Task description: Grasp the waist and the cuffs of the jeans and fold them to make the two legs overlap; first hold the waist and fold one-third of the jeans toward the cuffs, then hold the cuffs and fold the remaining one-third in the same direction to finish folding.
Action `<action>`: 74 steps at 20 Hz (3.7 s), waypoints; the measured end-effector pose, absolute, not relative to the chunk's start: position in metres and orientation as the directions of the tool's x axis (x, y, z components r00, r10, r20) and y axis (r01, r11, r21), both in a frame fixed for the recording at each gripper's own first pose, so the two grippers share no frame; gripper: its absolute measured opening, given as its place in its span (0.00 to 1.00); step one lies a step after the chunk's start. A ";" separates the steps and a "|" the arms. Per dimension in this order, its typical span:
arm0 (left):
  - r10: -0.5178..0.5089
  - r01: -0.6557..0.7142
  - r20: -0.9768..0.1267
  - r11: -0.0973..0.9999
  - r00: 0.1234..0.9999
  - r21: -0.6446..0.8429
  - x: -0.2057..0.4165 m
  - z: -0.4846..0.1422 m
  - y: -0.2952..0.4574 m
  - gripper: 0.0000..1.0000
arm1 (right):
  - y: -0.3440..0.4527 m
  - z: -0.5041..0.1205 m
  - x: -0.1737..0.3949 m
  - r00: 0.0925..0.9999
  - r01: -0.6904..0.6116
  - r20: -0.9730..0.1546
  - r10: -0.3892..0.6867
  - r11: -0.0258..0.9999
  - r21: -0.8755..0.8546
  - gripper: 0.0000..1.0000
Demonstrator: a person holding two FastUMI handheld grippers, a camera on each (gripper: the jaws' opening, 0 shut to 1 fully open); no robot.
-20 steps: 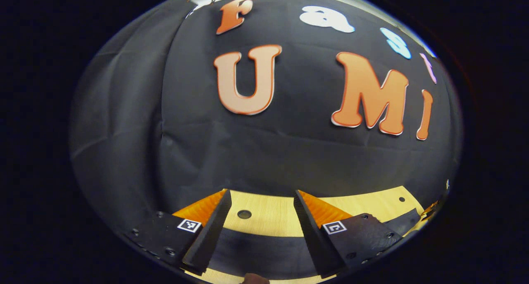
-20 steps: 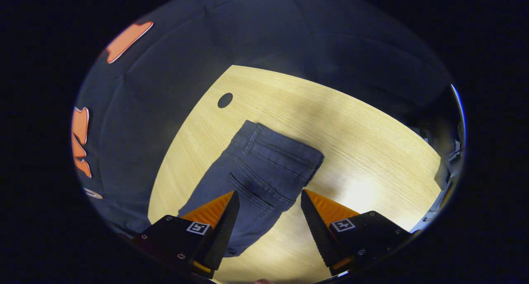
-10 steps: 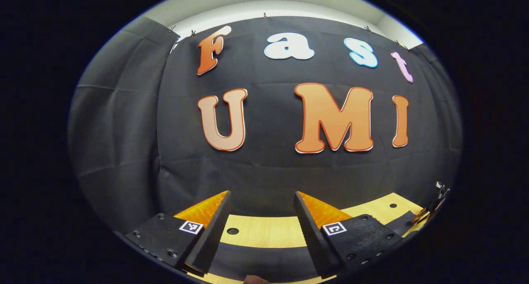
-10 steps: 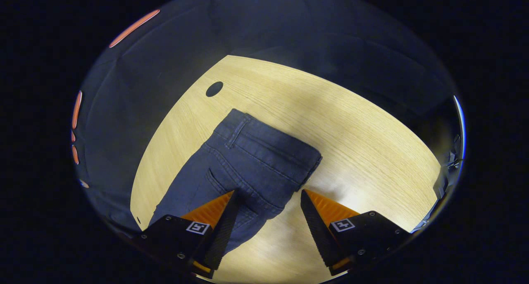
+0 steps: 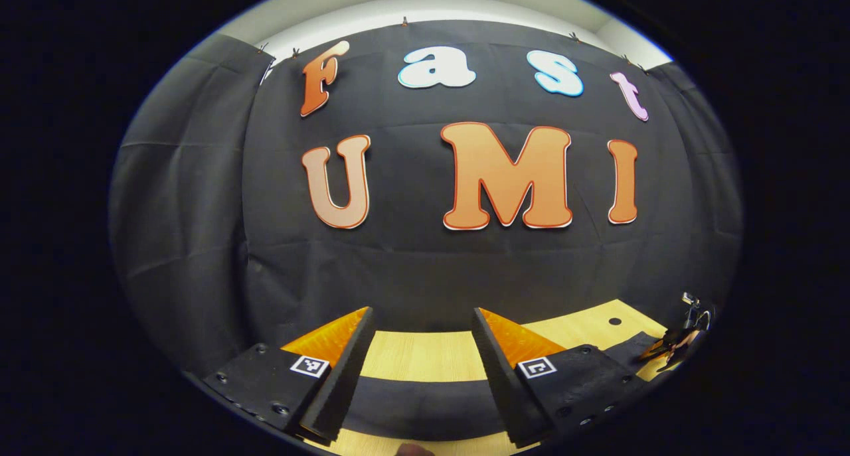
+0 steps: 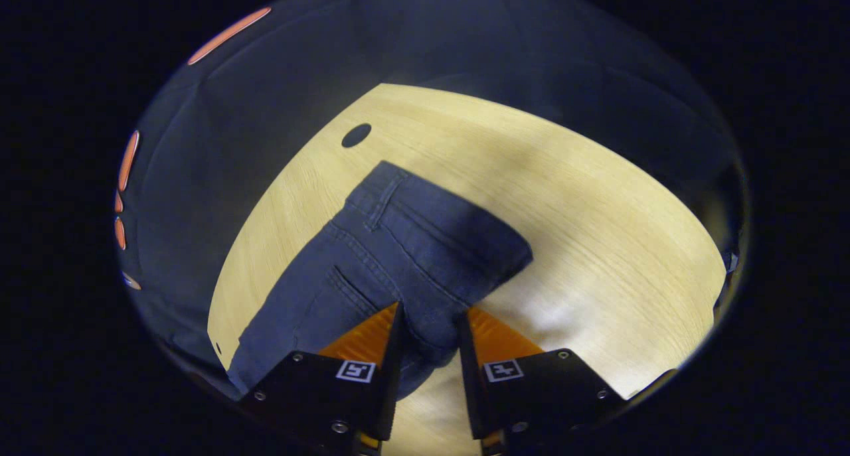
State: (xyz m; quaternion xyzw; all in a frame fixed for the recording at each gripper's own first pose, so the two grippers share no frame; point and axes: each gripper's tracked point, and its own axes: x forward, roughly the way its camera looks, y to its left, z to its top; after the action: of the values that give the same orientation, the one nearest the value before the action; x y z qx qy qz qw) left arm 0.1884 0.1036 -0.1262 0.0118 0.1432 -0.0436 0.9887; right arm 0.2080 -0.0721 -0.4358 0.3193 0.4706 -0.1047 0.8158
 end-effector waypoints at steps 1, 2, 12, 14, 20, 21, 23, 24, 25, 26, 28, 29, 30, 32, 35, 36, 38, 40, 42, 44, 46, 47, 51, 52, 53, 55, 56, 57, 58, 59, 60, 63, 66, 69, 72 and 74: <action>-0.080 0.088 -0.276 0.996 0.958 0.017 0.184 -0.125 0.103 0.87 | -0.070 -0.430 0.203 0.540 0.474 -0.832 0.128 0.771 0.426 0.37; -0.081 0.088 -0.266 0.996 0.961 0.017 0.182 -0.123 0.102 0.86 | -0.069 -0.426 0.210 0.571 0.449 -0.812 0.121 0.782 0.432 0.29; -0.115 0.118 -0.285 0.993 0.952 -0.007 0.168 -0.153 0.138 0.87 | -0.030 -0.289 0.203 0.805 0.209 -0.592 0.039 0.915 0.345 0.28; -0.108 0.104 -0.307 0.994 0.946 -0.028 0.166 -0.163 0.157 0.86 | -0.008 -0.260 0.196 0.829 0.146 -0.558 0.048 0.943 0.298 0.28; -0.074 0.060 -0.337 0.997 0.939 -0.052 0.163 -0.178 0.204 0.87 | 0.059 -0.232 0.188 0.848 0.015 -0.526 0.071 0.987 0.159 0.28; -0.062 0.047 -0.343 0.998 0.937 -0.052 0.163 -0.181 0.211 0.87 | 0.066 -0.229 0.188 0.848 -0.006 -0.524 0.079 0.990 0.140 0.28; -0.050 0.031 -0.355 0.998 0.934 -0.059 0.162 -0.187 0.221 0.87 | 0.086 -0.226 0.185 0.848 -0.050 -0.521 0.100 0.993 0.111 0.28; -0.045 0.023 -0.360 0.998 0.932 -0.065 0.162 -0.189 0.227 0.87 | 0.097 -0.224 0.182 0.849 -0.076 -0.517 0.111 0.993 0.089 0.28; -0.036 0.012 -0.370 0.998 0.928 -0.066 0.161 -0.193 0.232 0.87 | 0.109 -0.225 0.178 0.846 -0.108 -0.518 0.125 0.992 0.062 0.28; -0.026 0.001 -0.376 0.998 0.926 -0.068 0.161 -0.196 0.238 0.88 | 0.122 -0.224 0.175 0.845 -0.140 -0.517 0.136 0.990 0.031 0.28; -0.008 -0.021 -0.384 0.997 0.923 -0.070 0.160 -0.200 0.249 0.88 | 0.149 -0.225 0.168 0.839 -0.207 -0.519 0.162 0.978 -0.029 0.28; -0.002 -0.029 -0.389 0.997 0.921 -0.073 0.159 -0.202 0.253 0.88 | 0.162 -0.228 0.165 0.833 -0.237 -0.524 0.178 0.970 -0.047 0.28; 0.011 -0.042 -0.396 0.997 0.918 -0.072 0.159 -0.204 0.259 0.89 | 0.173 -0.231 0.163 0.829 -0.264 -0.526 0.193 0.963 -0.062 0.28; 0.028 -0.063 -0.410 0.995 0.912 -0.074 0.157 -0.212 0.270 0.88 | 0.186 -0.241 0.162 0.817 -0.313 -0.536 0.214 0.945 -0.099 0.28; 0.054 -0.098 -0.444 0.992 0.894 -0.077 0.156 -0.227 0.284 0.89 | 0.215 -0.260 0.156 0.794 -0.364 -0.567 0.218 0.918 -0.157 0.28; 0.061 -0.109 -0.461 0.991 0.885 -0.079 0.155 -0.233 0.289 0.89 | 0.221 -0.268 0.156 0.786 -0.372 -0.581 0.214 0.913 -0.167 0.28; 0.072 -0.132 -0.502 0.988 0.862 -0.085 0.152 -0.250 0.300 0.89 | 0.232 -0.287 0.158 0.773 -0.387 -0.602 0.202 0.901 -0.195 0.28; 0.078 -0.152 -0.534 0.984 0.842 -0.095 0.150 -0.263 0.308 0.89 | 0.243 -0.305 0.153 0.749 -0.408 -0.634 0.191 0.887 -0.215 0.28; 0.084 -0.169 -0.562 0.980 0.823 -0.101 0.147 -0.273 0.316 0.90 | 0.264 -0.322 0.136 0.672 -0.462 -0.697 0.251 0.877 -0.129 0.34; 0.084 -0.182 -0.593 0.977 0.801 -0.107 0.146 -0.285 0.322 0.90 | 0.273 -0.338 0.123 0.624 -0.482 -0.734 0.267 0.871 -0.093 0.52; 0.077 -0.194 -0.633 0.974 0.771 -0.119 0.144 -0.300 0.328 0.90 | 0.274 -0.345 0.125 0.621 -0.493 -0.738 0.265 0.864 -0.104 0.56; 0.067 -0.198 -0.654 0.972 0.753 -0.128 0.146 -0.309 0.330 0.90 | 0.278 -0.346 0.121 0.611 -0.502 -0.743 0.272 0.860 -0.098 0.58; 0.022 -0.225 -0.743 0.958 0.669 -0.175 0.148 -0.347 0.332 0.91 | 0.302 -0.337 0.101 0.524 -0.506 -0.754 0.397 0.857 0.100 0.74; 0.005 -0.234 -0.767 0.954 0.641 -0.189 0.149 -0.358 0.332 0.91 | 0.303 -0.334 0.102 0.528 -0.493 -0.748 0.402 0.862 0.115 0.77; -0.013 -0.242 -0.787 0.948 0.616 -0.205 0.149 -0.371 0.332 0.91 | 0.300 -0.332 0.101 0.534 -0.482 -0.745 0.399 0.868 0.119 0.74; -0.039 -0.270 -0.837 0.938 0.546 -0.220 0.148 -0.395 0.335 0.96 | 0.295 -0.321 0.099 0.557 -0.462 -0.731 0.395 0.878 0.122 0.82; -0.049 -0.290 -0.861 0.931 0.506 -0.223 0.147 -0.406 0.337 0.95 | 0.292 -0.314 0.098 0.571 -0.450 -0.721 0.392 0.884 0.124 0.82; -0.062 -0.308 -0.875 0.922 0.481 -0.235 0.148 -0.417 0.335 0.87 | 0.289 -0.307 0.099 0.589 -0.436 -0.710 0.387 0.891 0.124 0.82; -0.068 -0.329 -0.890 0.914 0.451 -0.237 0.148 -0.428 0.338 0.93 | 0.286 -0.299 0.098 0.604 -0.420 -0.700 0.380 0.899 0.125 0.83; -0.065 -0.355 -0.903 0.906 0.424 -0.232 0.148 -0.435 0.343 0.93 | 0.279 -0.292 0.096 0.621 -0.403 -0.690 0.372 0.906 0.125 0.83; -0.059 -0.385 -0.916 0.896 0.396 -0.224 0.149 -0.444 0.349 0.93 | 0.276 -0.284 0.095 0.638 -0.388 -0.680 0.362 0.914 0.123 0.83; -0.099 -0.504 -0.950 0.829 0.296 -0.243 0.147 -0.460 0.357 0.93 | 0.259 -0.265 0.095 0.690 -0.330 -0.649 0.319 0.937 0.110 0.83; -0.128 -0.582 -0.964 0.776 0.234 -0.245 0.154 -0.473 0.379 0.94 | 0.235 -0.251 0.086 0.730 -0.268 -0.625 0.278 0.957 0.113 0.82; -0.148 -0.610 -0.971 0.757 0.188 -0.234 0.158 -0.492 0.398 0.94 | 0.215 -0.249 0.079 0.748 -0.222 -0.621 0.234 0.970 0.099 0.82; -0.137 -0.634 -0.983 0.751 0.126 -0.186 0.159 -0.511 0.422 0.94 | 0.201 -0.254 0.067 0.753 -0.183 -0.627 0.202 0.978 0.097 0.82; -0.149 -0.646 -0.985 0.743 0.092 -0.173 0.160 -0.520 0.419 0.94 | 0.198 -0.256 0.063 0.750 -0.166 -0.633 0.195 0.981 0.105 0.82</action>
State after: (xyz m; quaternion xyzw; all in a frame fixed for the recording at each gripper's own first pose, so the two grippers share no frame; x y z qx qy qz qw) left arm 0.1602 0.4187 -0.5202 -0.3069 0.6478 0.1849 0.6723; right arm 0.0632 0.1979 -0.2562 0.0211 0.3405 0.0963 0.9351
